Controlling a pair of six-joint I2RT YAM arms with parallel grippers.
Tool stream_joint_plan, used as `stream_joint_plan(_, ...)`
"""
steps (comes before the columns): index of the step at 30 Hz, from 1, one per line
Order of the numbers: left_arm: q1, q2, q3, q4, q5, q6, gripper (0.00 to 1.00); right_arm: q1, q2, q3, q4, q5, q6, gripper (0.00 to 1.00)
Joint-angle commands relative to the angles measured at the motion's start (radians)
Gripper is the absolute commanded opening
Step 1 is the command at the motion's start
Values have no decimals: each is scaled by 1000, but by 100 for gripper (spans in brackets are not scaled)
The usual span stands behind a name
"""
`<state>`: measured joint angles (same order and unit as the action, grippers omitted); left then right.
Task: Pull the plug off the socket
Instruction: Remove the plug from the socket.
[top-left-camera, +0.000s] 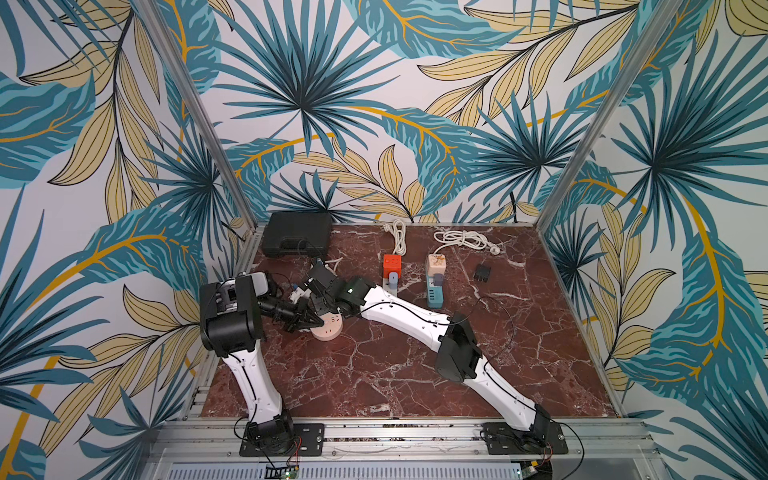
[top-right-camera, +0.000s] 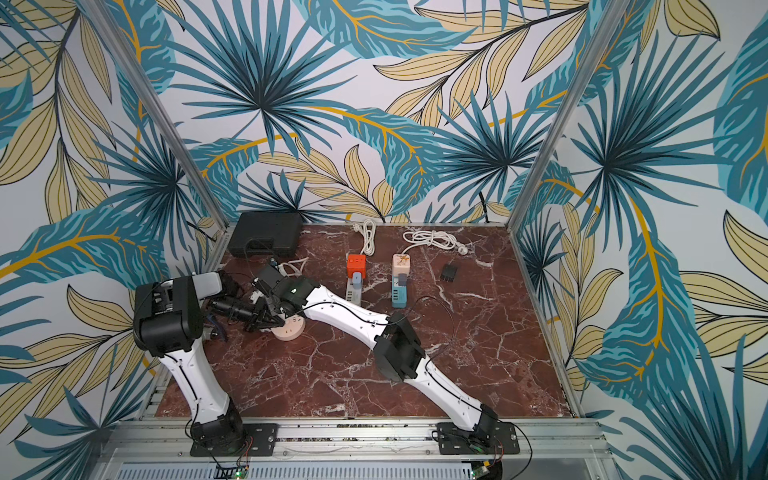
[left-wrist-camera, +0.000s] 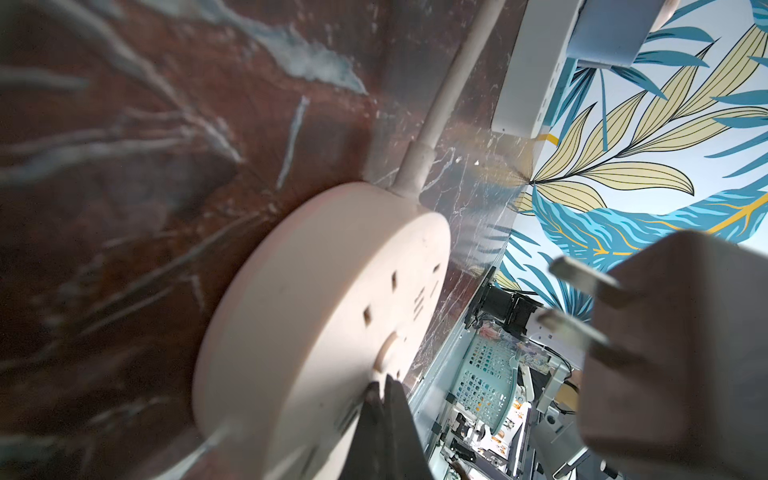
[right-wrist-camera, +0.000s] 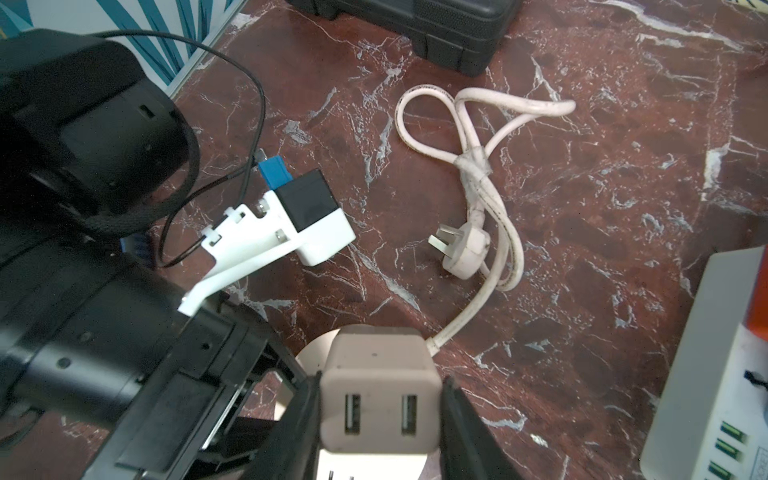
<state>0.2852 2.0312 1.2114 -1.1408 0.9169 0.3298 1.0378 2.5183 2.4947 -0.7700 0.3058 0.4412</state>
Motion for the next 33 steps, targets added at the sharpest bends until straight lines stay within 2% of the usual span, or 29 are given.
stream_joint_plan(1, 12, 16, -8, 93, -109, 38, 0, -24, -95, -25, -16, -88, 41, 0)
stream_joint_plan(8, 12, -79, 31, -43, 32, 178, 0, -96, -203, -97, -66, -341, 105, 0)
stream_joint_plan(13, 12, -190, 56, -141, 77, 258, 3, -137, -313, -228, -49, -453, 110, 0)
stream_joint_plan(21, 11, -383, 54, -223, 87, 275, 27, -198, -475, -436, 50, -664, 126, 0)
stream_joint_plan(24, 11, -434, 38, -221, 80, 256, 40, -219, -536, -515, 91, -720, 119, 0)
stream_joint_plan(33, 11, -494, -34, -142, 64, 209, 59, -345, -713, -845, 331, -948, 210, 0)
